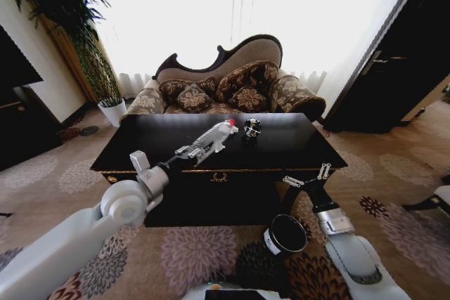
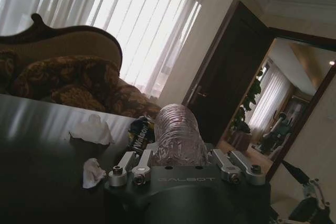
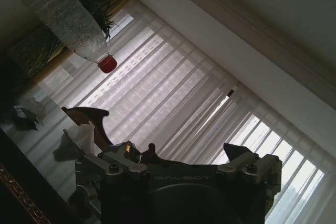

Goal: Move to the front of the table and place the trash on the table into the trash bin.

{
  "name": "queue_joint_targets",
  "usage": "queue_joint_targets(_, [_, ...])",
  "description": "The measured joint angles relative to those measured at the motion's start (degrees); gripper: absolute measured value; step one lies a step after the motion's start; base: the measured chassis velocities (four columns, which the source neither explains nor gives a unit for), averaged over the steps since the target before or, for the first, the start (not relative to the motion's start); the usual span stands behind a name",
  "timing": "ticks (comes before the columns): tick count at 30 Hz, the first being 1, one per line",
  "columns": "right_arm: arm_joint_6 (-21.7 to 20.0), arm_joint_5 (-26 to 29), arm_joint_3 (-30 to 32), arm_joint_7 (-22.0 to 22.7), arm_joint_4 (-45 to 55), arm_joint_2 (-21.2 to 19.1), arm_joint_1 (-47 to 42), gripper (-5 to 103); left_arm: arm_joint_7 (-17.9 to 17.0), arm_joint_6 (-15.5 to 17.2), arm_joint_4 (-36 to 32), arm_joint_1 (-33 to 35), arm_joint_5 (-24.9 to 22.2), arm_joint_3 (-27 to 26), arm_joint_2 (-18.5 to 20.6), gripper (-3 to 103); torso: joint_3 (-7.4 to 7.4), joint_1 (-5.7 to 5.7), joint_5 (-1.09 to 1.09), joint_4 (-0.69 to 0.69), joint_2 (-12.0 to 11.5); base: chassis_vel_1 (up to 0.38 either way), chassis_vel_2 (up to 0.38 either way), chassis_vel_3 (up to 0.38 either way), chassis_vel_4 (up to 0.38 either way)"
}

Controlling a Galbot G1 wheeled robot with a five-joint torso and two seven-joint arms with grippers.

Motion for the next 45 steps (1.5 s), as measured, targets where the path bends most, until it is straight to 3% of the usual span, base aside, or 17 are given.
queue_joint_targets(5, [6.5, -8.2, 2.9, 1.6, -3.4, 0.4, 1.1, 100, -3.3, 0.2, -3.1, 0.6, -6.1, 2.0, -1.9, 37, 0.00, 0.00, -0.01, 0.00, 0.0, 0.000, 0.000, 0.000, 0.000])
queue_joint_targets(10, [8.3, -10.2, 4.0, 2.1, -3.9, 0.8, 1.4, 100, -4.4, 0.0, -3.8, 2.8, -8.0, 2.4, -3.4, 37, 0.00, 0.00, -0.01, 0.00, 0.0, 0.000, 0.000, 0.000, 0.000])
queue_joint_targets(23, [10.5, -12.9, 3.0, 2.2, -2.3, 3.7, 0.5, 100, -4.0, -0.2, -5.0, 1.1, -8.8, 5.1, -5.6, 37, 0.00, 0.00, -0.01, 0.01, 0.0, 0.000, 0.000, 0.000, 0.000])
queue_joint_targets(27, [10.6, -13.2, 2.7, 2.5, -1.7, 4.4, 0.1, 100, -4.5, -0.4, -4.8, -1.9, -10.0, 8.2, -7.4, 37, 0.00, 0.00, -0.01, 0.01, 0.0, 0.000, 0.000, 0.000, 0.000])
queue_joint_targets(31, [10.6, -12.6, 2.8, 2.3, -1.0, 4.6, -0.6, 100, -5.9, -0.7, -2.5, -6.7, -11.0, 14.4, -11.9, 37, 0.00, 0.00, -0.01, 0.00, 0.0, 0.000, 0.000, 0.000, 0.000])
queue_joint_targets(45, [9.7, -11.0, 3.3, 1.4, 0.4, 4.9, -0.8, 100, -6.7, -1.3, 1.5, -10.0, -11.4, 20.6, -18.2, 37, 0.01, 0.00, -0.01, 0.01, 0.0, 0.000, 0.000, 0.000, 0.000])
